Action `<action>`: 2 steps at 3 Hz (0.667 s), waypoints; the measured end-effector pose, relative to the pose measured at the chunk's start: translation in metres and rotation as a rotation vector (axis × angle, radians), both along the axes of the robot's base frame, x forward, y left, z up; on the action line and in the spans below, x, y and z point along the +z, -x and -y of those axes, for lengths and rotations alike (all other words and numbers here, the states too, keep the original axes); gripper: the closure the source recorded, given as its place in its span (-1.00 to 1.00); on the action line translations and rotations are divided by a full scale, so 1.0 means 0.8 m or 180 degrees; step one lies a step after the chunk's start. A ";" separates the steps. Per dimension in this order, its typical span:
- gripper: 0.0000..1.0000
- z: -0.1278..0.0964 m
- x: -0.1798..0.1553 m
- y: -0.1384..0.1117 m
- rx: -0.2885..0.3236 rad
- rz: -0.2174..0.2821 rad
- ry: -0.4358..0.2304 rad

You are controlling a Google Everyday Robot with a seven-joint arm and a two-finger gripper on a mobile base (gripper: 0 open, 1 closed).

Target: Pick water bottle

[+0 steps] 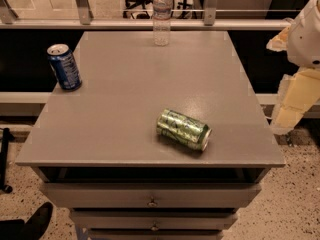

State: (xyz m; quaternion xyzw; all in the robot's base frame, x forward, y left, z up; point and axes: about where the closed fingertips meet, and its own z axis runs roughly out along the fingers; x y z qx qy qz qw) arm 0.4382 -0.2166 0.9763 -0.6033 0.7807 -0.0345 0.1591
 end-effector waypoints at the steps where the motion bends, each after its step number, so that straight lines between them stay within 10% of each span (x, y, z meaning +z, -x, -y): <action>1: -1.00 0.000 0.000 0.000 0.0000 0.0001 0.0000; 2: -1.00 -0.015 -0.004 -0.027 0.0052 0.0151 -0.0211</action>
Offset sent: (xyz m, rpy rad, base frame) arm 0.0366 0.0172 -0.0125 0.1163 -0.0711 0.0384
